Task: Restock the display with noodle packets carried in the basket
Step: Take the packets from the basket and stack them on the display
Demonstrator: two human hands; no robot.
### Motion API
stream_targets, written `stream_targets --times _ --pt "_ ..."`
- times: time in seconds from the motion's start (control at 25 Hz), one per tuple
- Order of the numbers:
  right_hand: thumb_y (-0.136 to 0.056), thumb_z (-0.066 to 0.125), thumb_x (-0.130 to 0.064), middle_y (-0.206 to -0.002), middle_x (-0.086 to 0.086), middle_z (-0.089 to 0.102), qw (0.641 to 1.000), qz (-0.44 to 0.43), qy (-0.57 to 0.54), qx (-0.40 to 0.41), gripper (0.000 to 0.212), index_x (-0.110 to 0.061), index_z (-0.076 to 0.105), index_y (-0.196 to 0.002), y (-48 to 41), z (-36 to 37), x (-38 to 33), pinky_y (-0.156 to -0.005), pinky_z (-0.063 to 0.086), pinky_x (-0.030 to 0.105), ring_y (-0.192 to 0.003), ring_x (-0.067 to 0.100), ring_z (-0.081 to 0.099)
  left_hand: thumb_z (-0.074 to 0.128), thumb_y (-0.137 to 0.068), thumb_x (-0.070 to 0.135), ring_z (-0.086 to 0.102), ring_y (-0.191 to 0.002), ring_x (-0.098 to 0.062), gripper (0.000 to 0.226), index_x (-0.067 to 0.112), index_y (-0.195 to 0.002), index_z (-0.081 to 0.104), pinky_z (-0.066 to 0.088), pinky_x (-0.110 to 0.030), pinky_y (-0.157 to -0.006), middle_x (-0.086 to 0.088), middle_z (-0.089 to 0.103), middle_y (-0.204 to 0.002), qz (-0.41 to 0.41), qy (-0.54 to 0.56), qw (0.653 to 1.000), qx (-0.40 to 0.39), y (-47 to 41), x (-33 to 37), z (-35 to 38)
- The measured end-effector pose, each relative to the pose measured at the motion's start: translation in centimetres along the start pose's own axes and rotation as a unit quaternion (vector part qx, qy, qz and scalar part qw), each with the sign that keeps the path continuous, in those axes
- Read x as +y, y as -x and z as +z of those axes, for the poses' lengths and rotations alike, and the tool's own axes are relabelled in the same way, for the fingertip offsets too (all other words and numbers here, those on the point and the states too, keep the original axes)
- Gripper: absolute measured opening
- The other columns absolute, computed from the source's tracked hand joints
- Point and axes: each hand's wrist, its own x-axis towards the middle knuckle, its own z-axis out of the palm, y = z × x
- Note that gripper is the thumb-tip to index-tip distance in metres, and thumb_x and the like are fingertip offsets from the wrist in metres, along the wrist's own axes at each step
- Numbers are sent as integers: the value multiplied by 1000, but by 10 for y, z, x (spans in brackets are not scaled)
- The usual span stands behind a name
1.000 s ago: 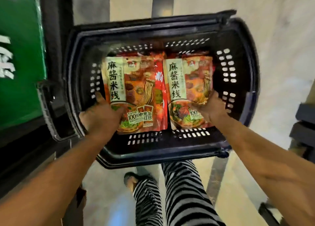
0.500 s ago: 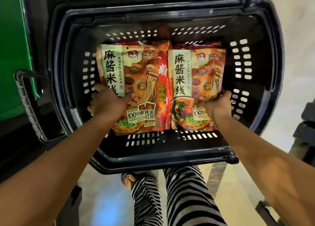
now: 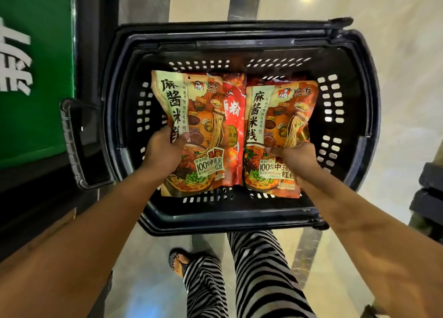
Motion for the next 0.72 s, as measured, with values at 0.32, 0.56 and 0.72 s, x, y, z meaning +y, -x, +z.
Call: stream_targets --times 0.32,0.56,0.72 --pt "-70 81 -1 -97 4 74 992 -86 -21 -86 42 -3 68 -110 109 -31 -50 -72 52 28 -87 18 69 60 -97 24 67 -104 -15 30 18 -126 63 54 -38 -96 4 71 -112 70 139 988 10 100 31 -93" --pt "-52 92 -15 -100 6 76 965 -224 -32 -130 57 -8 71 -104 245 -28 -99 -96 52 47 -93 28 72 60 -96 15 72 -96 -13 22 20 -117 64 59 -29 -80 6 75 -104 151 302 939 61 228 45 -182" --pt "-64 86 -6 -98 9 76 934 -317 -39 -158 41 -8 72 -102 356 -23 -102 -87 58 47 -86 27 74 59 -96 12 72 -94 -13 23 15 -119 64 59 -28 -80 6 76 -102 225 338 907 111 329 24 -236"
